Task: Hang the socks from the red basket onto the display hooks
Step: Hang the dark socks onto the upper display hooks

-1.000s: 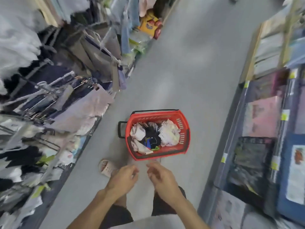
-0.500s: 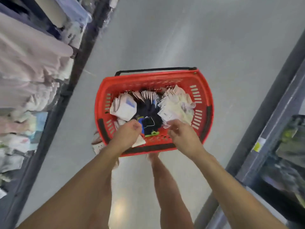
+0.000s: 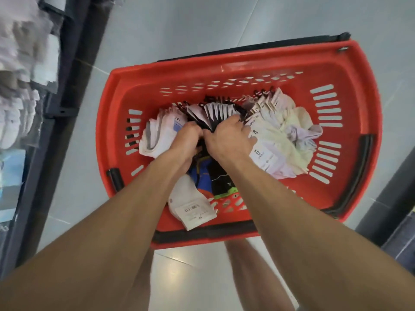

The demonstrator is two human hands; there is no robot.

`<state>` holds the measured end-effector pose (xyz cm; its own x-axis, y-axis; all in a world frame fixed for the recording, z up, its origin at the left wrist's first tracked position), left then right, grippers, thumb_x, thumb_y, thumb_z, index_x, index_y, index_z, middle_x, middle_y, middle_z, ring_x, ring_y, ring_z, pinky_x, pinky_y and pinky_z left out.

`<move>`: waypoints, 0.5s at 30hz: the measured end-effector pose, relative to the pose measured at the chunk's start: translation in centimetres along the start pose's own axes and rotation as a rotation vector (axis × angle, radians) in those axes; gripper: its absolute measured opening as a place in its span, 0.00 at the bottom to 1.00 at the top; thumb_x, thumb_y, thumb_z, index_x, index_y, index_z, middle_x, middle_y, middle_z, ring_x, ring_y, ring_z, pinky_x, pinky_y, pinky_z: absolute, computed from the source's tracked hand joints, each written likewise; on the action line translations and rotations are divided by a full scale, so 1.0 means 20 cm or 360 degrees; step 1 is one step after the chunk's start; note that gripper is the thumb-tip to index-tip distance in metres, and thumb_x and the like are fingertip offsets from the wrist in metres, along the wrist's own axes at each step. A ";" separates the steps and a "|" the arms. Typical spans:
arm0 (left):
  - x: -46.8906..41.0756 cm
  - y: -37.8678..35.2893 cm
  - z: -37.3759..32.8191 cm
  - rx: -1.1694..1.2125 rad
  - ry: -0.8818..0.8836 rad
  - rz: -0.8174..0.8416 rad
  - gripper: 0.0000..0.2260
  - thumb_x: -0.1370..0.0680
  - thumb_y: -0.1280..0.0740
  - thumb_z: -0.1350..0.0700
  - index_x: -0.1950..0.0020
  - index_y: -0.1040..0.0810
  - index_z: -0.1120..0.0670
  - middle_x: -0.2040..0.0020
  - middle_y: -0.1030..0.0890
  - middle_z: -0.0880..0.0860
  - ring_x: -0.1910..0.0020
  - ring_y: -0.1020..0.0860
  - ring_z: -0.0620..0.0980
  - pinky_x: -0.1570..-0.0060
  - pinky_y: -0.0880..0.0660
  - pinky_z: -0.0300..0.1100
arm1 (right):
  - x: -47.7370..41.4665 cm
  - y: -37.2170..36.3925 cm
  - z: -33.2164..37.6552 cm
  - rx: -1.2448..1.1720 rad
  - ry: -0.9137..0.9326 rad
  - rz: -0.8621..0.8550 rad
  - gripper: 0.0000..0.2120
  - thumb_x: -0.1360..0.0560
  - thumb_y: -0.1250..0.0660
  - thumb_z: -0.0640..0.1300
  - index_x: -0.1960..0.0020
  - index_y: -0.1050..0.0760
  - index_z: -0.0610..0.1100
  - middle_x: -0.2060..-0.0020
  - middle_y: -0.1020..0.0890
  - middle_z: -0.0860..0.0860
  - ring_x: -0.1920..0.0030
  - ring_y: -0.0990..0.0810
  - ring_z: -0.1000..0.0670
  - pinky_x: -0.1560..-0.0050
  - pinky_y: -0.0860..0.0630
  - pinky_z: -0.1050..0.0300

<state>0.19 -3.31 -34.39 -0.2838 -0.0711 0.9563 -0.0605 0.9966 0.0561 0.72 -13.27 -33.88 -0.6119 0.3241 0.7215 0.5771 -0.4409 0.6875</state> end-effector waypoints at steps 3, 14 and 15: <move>0.00 0.02 0.00 0.0172 0.0044 0.0175 0.09 0.17 0.41 0.55 0.43 0.22 0.53 0.40 0.18 0.52 0.37 0.24 0.49 0.36 0.28 0.48 | -0.09 -0.01 0.04 0.0251 0.0049 -0.0088 0.46 0.25 0.35 0.64 0.23 0.49 0.34 0.31 0.29 0.38 0.30 0.33 0.38 0.36 0.36 0.41; 0.12 0.10 0.00 -0.0021 -0.0044 0.0263 0.17 0.18 0.39 0.54 0.29 0.31 0.48 0.28 0.30 0.49 0.41 0.28 0.43 0.41 0.24 0.49 | 0.06 0.12 -0.09 0.0063 0.0629 -0.0375 0.17 0.26 0.35 0.47 0.40 0.35 0.44 0.54 0.19 0.46 0.51 0.22 0.39 0.51 0.34 0.47; 0.14 0.11 0.01 -0.0039 -0.0061 0.0276 0.21 0.19 0.39 0.57 0.26 0.33 0.49 0.27 0.31 0.50 0.39 0.29 0.44 0.42 0.24 0.49 | 0.11 0.14 -0.10 -0.0086 0.0659 -0.0356 0.17 0.26 0.35 0.47 0.40 0.35 0.45 0.56 0.19 0.47 0.53 0.21 0.40 0.53 0.31 0.48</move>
<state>-0.87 -1.36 -31.54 -0.3240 0.1012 0.9406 0.0157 0.9947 -0.1016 -0.06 -15.53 -30.50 -0.8884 0.0598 0.4552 0.3846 -0.4446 0.8090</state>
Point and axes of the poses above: each hand's wrist, its own x-axis away from the middle knuckle, its own y-axis out of the back of the hand, z = x × y, the point moved 3 cm from there along -x, towards the middle knuckle
